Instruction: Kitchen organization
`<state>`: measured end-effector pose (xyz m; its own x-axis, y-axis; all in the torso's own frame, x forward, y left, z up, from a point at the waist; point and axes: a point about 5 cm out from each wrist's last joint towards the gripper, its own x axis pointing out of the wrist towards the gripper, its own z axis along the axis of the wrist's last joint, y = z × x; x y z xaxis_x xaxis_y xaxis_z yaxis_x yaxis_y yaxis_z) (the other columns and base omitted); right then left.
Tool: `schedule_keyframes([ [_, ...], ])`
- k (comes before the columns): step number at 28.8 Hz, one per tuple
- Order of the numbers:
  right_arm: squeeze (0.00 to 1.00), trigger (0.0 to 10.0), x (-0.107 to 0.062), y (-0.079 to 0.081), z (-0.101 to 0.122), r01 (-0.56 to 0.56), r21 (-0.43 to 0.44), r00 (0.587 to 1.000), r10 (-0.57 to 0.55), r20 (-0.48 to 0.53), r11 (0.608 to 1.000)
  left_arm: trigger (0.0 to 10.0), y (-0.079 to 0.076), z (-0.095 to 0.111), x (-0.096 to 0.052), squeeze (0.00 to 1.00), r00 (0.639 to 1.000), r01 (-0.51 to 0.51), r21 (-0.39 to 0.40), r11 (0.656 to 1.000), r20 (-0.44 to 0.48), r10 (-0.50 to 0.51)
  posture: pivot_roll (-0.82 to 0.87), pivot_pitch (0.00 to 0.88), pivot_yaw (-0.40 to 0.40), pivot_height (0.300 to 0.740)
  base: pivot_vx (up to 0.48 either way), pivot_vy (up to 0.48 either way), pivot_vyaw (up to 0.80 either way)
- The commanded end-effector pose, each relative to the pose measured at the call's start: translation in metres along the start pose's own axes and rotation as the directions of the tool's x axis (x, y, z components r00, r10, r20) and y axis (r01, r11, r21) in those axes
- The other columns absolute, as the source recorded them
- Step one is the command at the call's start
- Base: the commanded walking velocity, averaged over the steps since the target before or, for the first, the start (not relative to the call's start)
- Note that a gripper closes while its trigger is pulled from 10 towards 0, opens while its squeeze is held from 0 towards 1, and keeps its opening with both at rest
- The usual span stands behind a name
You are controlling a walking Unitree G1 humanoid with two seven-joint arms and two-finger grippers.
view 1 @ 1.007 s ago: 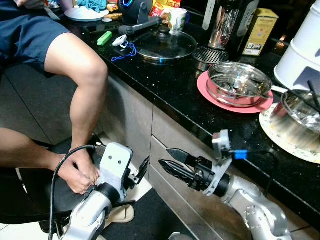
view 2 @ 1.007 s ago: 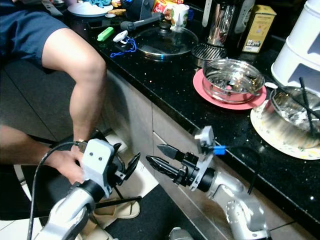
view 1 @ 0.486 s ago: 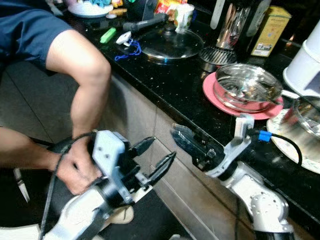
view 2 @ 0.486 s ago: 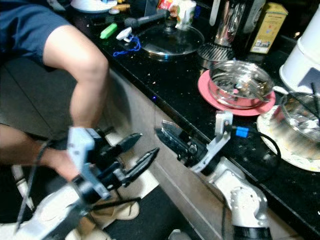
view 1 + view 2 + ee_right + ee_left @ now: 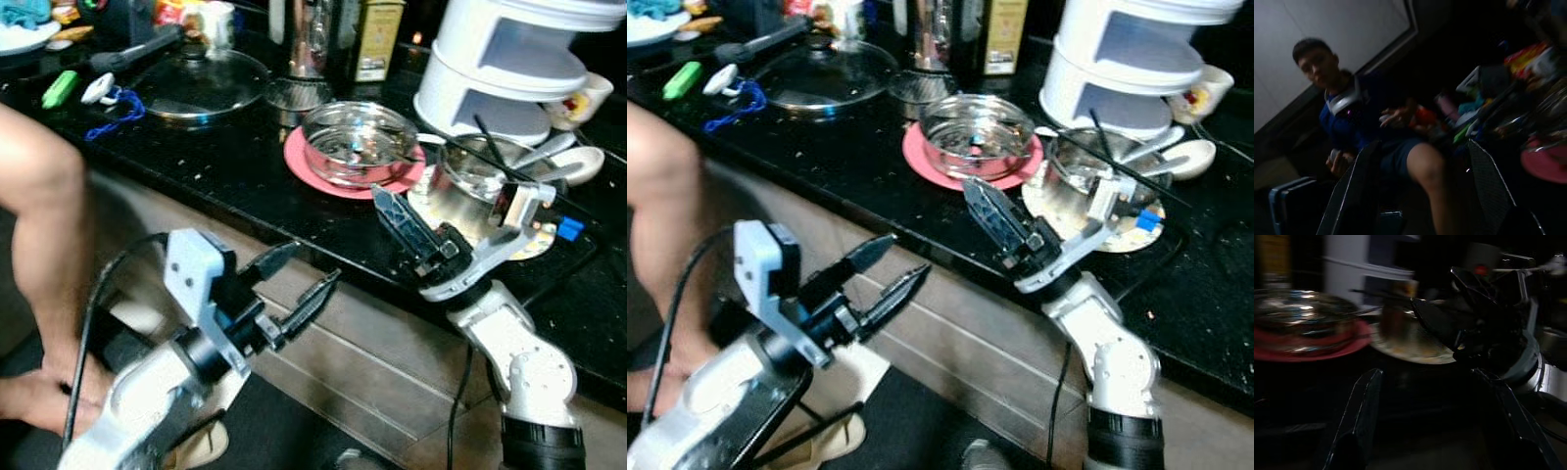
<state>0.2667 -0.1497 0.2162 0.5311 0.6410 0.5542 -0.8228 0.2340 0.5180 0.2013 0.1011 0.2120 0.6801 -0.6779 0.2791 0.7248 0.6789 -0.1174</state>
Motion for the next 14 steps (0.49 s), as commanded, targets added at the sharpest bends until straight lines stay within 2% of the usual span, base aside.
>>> schedule_keyframes([
  [1, 0.0, 10.0, 0.003, 0.008, 0.004, -0.035, -0.008, 0.999, 0.035, 0.009, 0.999, 10.0, -0.002, 0.003, -0.001, 0.0, 1.0, 0.009, -0.001, 1.0, 0.001, -0.009, 0.02, 0.091, -0.039, 0.74, 0.0, 0.0, -0.8],
  [5, 0.0, 10.0, 0.004, 0.03, 0.013, -0.207, 0.067, 0.977, 0.203, 0.058, 0.976, 10.0, -0.001, 0.005, 0.0, 0.0, 1.0, 0.01, 0.002, 1.0, 0.004, -0.01, 0.02, 0.092, -0.036, 0.74, 0.0, 0.0, -0.8],
  [8, 0.0, 10.0, 0.006, 0.04, 0.019, -0.269, 0.081, 0.961, 0.262, 0.087, 0.96, 10.0, -0.001, 0.006, 0.0, 0.0, 1.0, 0.01, 0.002, 1.0, 0.003, -0.01, 0.02, 0.092, -0.036, 0.74, 0.0, 0.0, -0.8],
  [14, 0.0, 10.0, 0.01, 0.042, 0.029, -0.277, 0.06, 0.956, 0.269, 0.119, 0.959, 10.0, 0.0, 0.008, 0.002, 0.0, 1.0, 0.006, 0.006, 1.0, 0.003, -0.006, 0.02, 0.092, -0.035, 0.74, 0.0, 0.0, -0.8],
])
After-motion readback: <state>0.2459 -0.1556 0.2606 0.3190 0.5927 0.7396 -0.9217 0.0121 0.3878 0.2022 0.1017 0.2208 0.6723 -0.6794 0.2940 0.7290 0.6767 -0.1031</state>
